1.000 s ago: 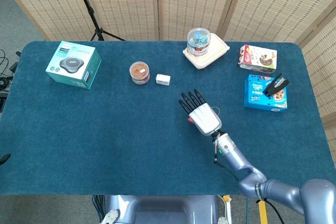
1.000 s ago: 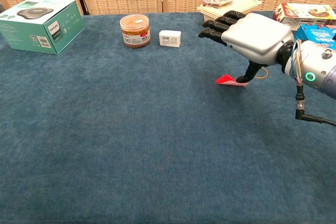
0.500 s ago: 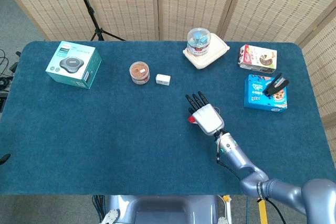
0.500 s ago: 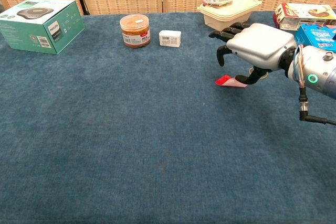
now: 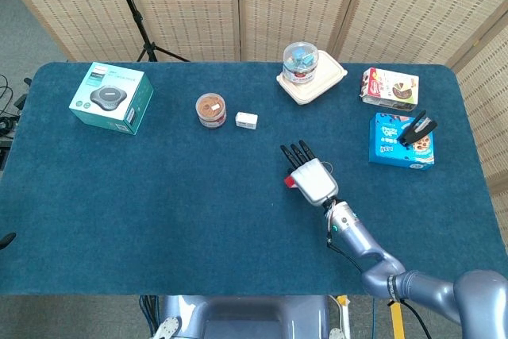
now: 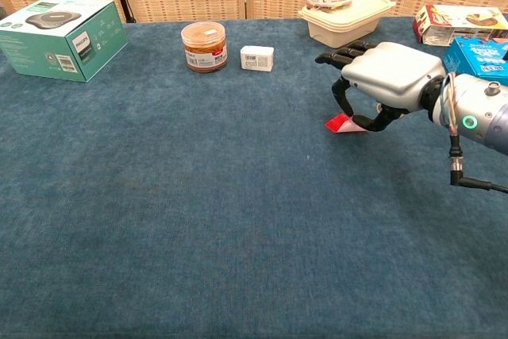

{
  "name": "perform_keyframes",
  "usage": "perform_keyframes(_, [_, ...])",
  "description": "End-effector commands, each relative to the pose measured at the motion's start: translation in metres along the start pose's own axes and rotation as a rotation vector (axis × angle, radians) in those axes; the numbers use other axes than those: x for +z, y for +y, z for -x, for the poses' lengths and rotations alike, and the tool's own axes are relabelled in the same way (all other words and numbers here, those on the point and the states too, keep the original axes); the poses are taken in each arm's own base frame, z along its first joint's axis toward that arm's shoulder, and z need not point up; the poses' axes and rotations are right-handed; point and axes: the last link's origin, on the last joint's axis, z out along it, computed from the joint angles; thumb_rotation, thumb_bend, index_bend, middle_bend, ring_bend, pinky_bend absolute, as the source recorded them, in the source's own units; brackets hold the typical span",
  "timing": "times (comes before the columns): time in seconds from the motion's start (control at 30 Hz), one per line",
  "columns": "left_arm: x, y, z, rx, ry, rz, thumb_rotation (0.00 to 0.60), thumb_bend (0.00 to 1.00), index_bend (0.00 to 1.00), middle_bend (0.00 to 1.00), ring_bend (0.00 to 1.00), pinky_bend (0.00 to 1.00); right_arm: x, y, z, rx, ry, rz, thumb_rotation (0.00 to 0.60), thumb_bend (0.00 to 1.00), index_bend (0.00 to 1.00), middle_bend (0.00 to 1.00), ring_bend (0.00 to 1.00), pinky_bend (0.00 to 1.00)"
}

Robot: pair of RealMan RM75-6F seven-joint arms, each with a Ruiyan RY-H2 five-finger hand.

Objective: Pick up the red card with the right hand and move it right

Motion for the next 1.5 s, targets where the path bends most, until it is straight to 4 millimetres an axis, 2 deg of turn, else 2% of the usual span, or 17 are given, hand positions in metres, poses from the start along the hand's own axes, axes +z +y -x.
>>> perform_keyframes(0.03, [0.000,0.000,0.000,-0.001,0.000,0.000,0.600,0.00,0.00,0.00,0.00,0.00,0.001,0.000,0.002,0.003,-0.006,0.003,0.600,0.49,0.54,0.00,0.00,0.00])
perform_keyframes(0.23, [0.001,0.000,0.000,-0.002,-0.001,0.000,0.600,0.00,0.00,0.00,0.00,0.00,0.002,0.001,0.003,0.006,-0.005,0.011,0.600,0.52,0.59,0.00,0.00,0.00])
perform_keyframes(0.67, [0.001,-0.001,-0.001,-0.005,0.000,-0.002,0.600,0.00,0.00,0.00,0.00,0.00,0.006,0.001,-0.002,0.002,0.014,0.020,0.600,0.53,0.63,0.00,0.00,0.00])
perform_keyframes(0.97, [0.000,-0.001,-0.001,-0.005,-0.001,-0.002,0.600,0.00,0.00,0.00,0.00,0.00,0.021,0.014,-0.010,0.000,0.041,0.092,0.600,0.53,0.64,0.00,0.00,0.00])
perform_keyframes(1.33, [0.001,-0.001,0.000,-0.003,-0.002,-0.003,0.600,0.00,0.00,0.00,0.00,0.00,0.042,0.043,-0.037,-0.026,0.126,0.198,0.600,0.54,0.65,0.00,0.00,0.00])
perform_keyframes(1.5, [0.001,-0.002,-0.001,-0.005,-0.001,-0.004,0.600,0.00,0.00,0.00,0.00,0.00,0.038,0.059,-0.059,0.012,0.194,0.233,0.600,0.54,0.65,0.00,0.00,0.00])
